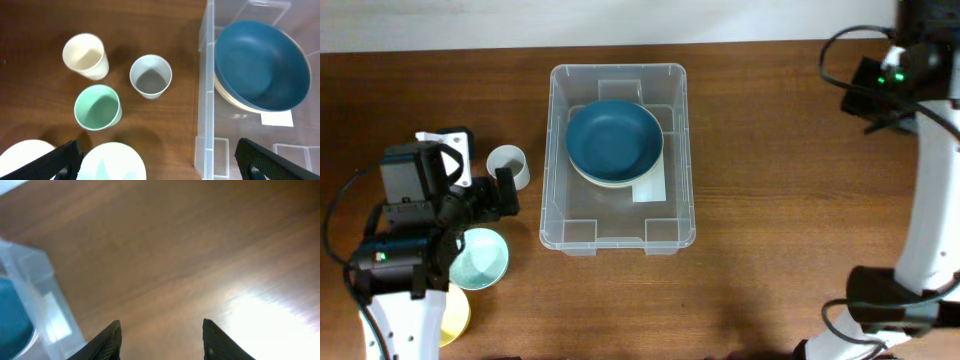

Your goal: Pack container

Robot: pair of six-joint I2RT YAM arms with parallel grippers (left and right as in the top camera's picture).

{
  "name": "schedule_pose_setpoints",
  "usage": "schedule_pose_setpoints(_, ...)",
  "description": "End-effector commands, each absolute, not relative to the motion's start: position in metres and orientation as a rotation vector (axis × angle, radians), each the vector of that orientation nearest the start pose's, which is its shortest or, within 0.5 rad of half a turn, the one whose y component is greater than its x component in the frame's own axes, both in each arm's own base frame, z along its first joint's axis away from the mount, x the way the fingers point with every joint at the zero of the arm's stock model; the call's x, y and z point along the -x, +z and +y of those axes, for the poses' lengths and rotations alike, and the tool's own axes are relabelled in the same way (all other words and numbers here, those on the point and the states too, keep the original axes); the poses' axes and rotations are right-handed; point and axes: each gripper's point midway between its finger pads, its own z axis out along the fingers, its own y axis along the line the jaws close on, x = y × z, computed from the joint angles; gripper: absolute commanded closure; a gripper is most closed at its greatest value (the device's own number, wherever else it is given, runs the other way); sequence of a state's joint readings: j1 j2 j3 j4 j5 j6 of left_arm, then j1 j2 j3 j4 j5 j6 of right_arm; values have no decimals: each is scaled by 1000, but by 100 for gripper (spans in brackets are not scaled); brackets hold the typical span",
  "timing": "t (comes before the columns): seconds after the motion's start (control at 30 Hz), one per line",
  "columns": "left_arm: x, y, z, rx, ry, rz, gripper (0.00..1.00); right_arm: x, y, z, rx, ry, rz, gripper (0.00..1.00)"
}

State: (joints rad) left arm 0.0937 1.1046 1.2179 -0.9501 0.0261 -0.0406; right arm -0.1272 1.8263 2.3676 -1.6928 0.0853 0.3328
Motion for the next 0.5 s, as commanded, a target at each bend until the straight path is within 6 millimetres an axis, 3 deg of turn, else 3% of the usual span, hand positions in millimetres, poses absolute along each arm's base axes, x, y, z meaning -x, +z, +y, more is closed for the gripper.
schedule_pose_setpoints(0.0, -315, 267, 43, 257, 9, 2392, 0, -330, 322, -64, -639, 71, 2673, 53)
schedule_pose_setpoints(0.27, -367, 285, 109, 439, 76, 2420, 0, -248, 277, -66, -752, -5, 2814, 51)
schedule_pose_setpoints(0.37, -389, 276, 140, 504, 132, 2452, 0, -232, 259, -63, -758, -21, 2833, 46)
schedule_pose_setpoints(0.47, -407, 254, 162, 560, 139, 2491, 0, -224, 245, -62, -755, -30, 2846, 43)
